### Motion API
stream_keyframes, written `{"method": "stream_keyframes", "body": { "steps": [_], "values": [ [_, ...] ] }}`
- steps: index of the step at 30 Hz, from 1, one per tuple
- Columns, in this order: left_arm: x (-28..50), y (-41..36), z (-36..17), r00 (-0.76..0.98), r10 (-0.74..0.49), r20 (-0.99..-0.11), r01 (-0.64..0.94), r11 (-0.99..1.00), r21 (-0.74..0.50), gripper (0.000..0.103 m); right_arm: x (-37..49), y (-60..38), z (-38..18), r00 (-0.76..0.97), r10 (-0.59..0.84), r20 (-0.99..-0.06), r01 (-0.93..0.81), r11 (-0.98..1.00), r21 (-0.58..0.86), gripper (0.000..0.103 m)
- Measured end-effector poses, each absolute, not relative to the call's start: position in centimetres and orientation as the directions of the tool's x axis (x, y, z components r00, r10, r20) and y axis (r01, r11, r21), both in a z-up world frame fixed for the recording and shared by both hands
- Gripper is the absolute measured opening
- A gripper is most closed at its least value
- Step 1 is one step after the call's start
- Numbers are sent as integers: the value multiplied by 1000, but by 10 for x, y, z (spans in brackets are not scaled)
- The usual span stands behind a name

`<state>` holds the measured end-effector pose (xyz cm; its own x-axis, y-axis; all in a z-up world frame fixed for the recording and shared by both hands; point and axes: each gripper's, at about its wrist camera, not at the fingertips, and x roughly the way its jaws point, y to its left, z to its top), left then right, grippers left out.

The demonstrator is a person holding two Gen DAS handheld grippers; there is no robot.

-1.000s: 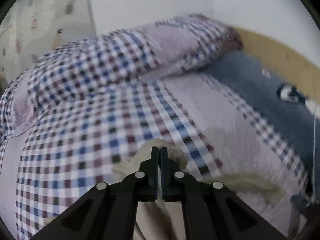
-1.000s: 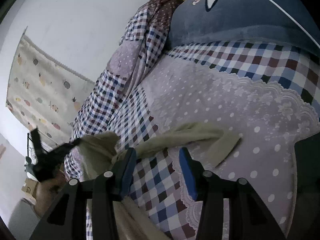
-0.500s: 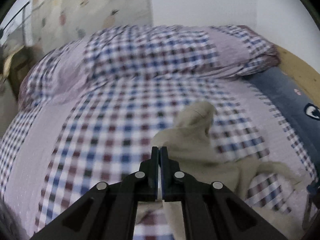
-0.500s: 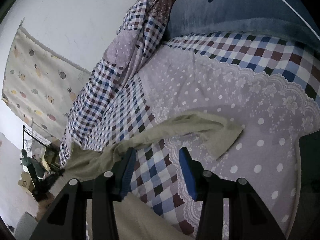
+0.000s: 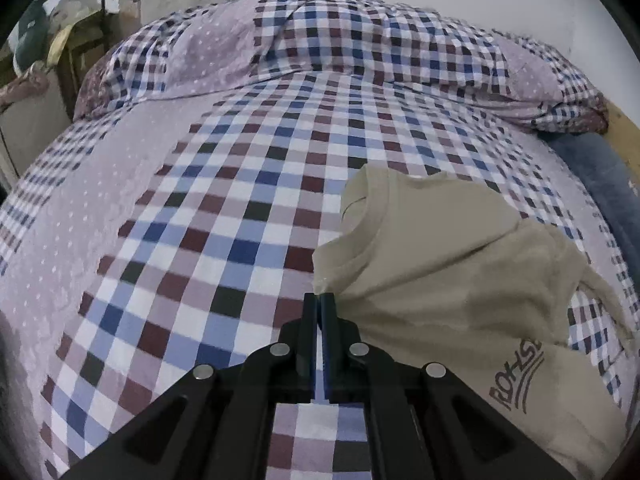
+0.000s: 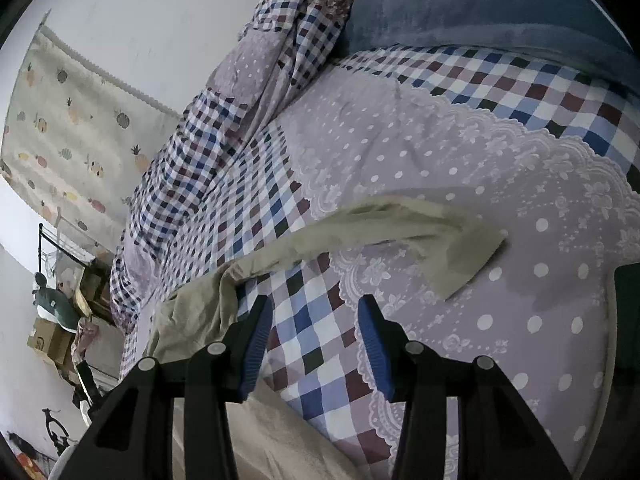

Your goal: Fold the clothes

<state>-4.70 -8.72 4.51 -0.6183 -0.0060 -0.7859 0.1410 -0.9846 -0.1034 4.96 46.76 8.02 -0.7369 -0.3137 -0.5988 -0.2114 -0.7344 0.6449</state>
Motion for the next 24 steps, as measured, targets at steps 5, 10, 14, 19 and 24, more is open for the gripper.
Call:
{"method": "stream_keyframes", "body": {
  "steps": [5, 10, 14, 19, 24],
  "values": [
    [-41, -106, 43, -611, -73, -788, 219, -972, -80, 0, 49, 463, 79, -729, -317, -607, -209, -741, 638, 48],
    [-22, -124, 45, -629, -59, -775, 238, -964, -120, 0, 48, 460, 80, -726, -317, -610, -205, -747, 633, 48],
    [-2, -130, 46, -645, -24, -764, 223, -962, -158, 0, 47, 458, 80, -721, -314, -618, -204, -756, 622, 48],
    [32, -122, 41, -637, 95, -765, 139, -962, -235, 1, 48, 461, 80, -711, -308, -633, -200, -774, 601, 48],
    [79, -104, 32, -607, 243, -757, 36, -943, -332, 8, 55, 473, 78, -706, -308, -638, -206, -772, 601, 48]
  ]
}}
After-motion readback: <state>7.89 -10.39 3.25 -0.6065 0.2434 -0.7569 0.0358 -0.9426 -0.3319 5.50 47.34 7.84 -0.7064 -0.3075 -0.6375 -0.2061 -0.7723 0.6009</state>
